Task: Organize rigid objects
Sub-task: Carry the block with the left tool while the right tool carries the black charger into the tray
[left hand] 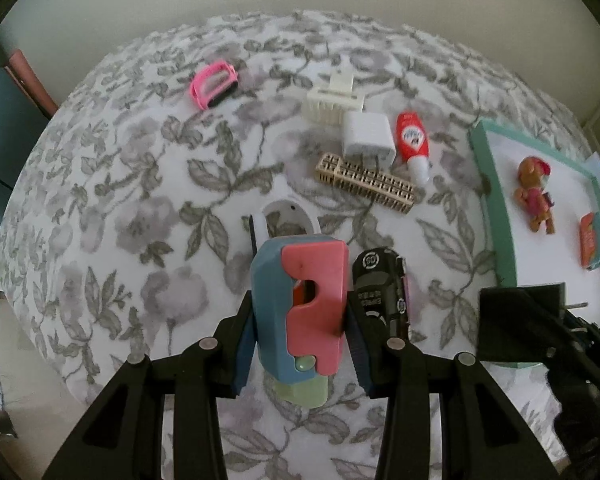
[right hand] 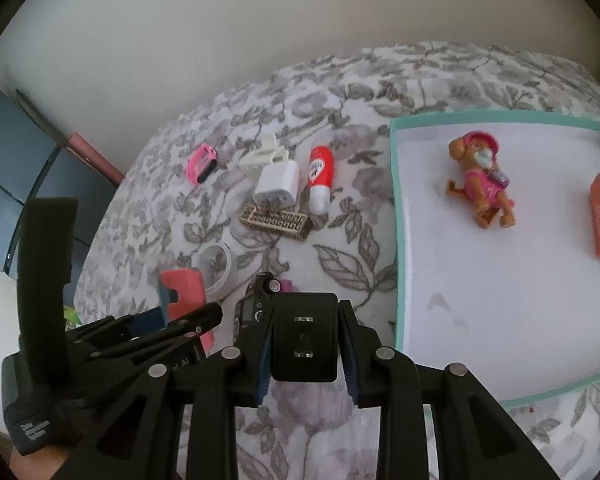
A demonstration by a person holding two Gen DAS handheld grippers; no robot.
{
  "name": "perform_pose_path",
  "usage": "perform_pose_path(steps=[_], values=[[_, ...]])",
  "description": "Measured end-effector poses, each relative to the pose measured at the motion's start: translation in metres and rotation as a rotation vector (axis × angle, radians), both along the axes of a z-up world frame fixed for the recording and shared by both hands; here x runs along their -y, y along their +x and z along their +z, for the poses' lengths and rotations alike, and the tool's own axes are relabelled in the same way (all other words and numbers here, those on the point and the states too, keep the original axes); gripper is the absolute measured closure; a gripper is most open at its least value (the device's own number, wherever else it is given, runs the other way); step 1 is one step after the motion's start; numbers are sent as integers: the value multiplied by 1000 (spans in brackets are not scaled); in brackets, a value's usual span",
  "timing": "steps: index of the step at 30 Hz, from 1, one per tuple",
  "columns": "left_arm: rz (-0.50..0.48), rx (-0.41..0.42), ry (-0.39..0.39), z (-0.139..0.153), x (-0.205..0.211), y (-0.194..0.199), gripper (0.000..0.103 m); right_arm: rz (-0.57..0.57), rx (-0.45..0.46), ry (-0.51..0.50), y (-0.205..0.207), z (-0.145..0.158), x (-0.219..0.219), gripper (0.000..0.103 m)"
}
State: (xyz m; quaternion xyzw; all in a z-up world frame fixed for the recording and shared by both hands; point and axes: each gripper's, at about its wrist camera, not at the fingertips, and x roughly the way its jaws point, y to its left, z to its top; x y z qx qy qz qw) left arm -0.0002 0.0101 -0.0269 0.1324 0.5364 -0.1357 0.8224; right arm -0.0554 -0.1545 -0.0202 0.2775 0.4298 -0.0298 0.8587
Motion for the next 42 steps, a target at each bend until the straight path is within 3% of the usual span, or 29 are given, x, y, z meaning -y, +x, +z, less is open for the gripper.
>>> perform_pose_path(steps=[10,20,25,34,42], values=[[-26,123,-65,28,21,8,60,-115,7,-113,-33,31,38,72],[-144,141,-143,38,67,-10,60,-245,-59,-60,-59,18,95,72],[-248,143,-167,41,106,-27,60,-296,-85,-56,-73,13,120,72],[-423,112,-173,30,181,-55,60,-397,-177,-78,-96,-4,161,72],[-468,48,-117,-11,214,-59,60,-428,-251,-103,-99,-21,179,72]])
